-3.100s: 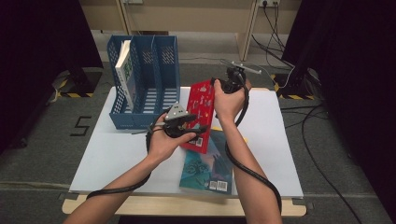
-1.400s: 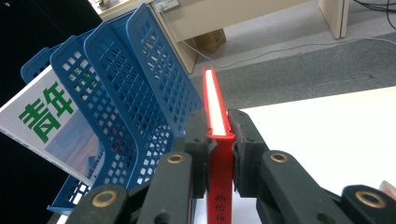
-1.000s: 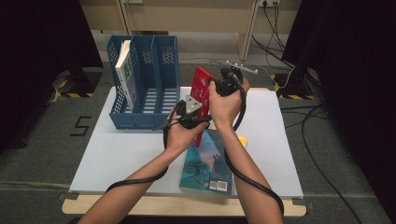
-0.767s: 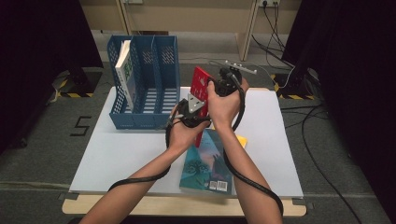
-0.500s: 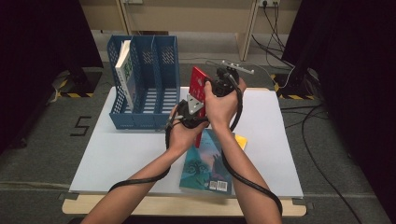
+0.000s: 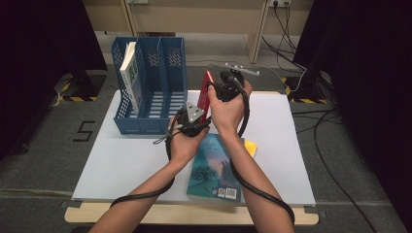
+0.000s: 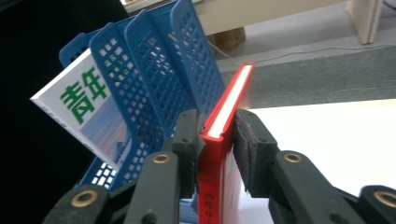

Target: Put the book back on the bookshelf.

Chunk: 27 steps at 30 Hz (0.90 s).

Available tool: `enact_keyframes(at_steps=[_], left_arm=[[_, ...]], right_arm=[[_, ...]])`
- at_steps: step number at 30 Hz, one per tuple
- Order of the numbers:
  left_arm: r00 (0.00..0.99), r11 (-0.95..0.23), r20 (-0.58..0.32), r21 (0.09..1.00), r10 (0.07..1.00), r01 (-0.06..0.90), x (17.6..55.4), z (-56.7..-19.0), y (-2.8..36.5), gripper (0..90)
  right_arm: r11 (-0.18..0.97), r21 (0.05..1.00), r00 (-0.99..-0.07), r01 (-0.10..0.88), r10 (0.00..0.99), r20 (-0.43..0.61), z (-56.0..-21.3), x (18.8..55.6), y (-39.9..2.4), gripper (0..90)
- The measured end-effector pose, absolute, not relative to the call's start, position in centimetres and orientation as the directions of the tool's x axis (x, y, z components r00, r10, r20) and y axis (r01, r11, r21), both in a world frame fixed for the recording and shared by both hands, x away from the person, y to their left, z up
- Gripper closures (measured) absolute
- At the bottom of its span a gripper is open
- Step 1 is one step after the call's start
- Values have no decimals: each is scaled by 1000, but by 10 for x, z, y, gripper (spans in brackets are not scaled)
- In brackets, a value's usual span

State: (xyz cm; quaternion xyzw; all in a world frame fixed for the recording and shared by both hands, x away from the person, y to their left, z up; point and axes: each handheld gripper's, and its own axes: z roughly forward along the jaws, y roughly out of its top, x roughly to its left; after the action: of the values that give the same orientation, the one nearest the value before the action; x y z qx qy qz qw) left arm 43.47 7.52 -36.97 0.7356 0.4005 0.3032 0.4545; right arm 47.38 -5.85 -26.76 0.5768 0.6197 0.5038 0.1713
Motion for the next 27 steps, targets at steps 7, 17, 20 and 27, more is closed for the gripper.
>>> enact_keyframes(at_steps=[7, 17, 20, 27], left_arm=[[462, -272, 99, 906, 881, 325, 429, -366, 93, 717], [426, -277, 124, 906, 896, 319, 430, -366, 112, 786], [428, -258, 100, 908, 898, 329, 431, -366, 118, 786], [437, -245, 83, 912, 896, 330, 428, -369, 129, 786]], right_arm=[[-151, 830, -338, 536, 863, 375, -269, 473, -49, 589], [-149, 832, -375, 534, 840, 391, -264, 463, -40, 562], [-151, 838, -395, 525, 829, 396, -258, 458, -42, 563], [-170, 829, -365, 533, 838, 406, -265, 456, -63, 564]])
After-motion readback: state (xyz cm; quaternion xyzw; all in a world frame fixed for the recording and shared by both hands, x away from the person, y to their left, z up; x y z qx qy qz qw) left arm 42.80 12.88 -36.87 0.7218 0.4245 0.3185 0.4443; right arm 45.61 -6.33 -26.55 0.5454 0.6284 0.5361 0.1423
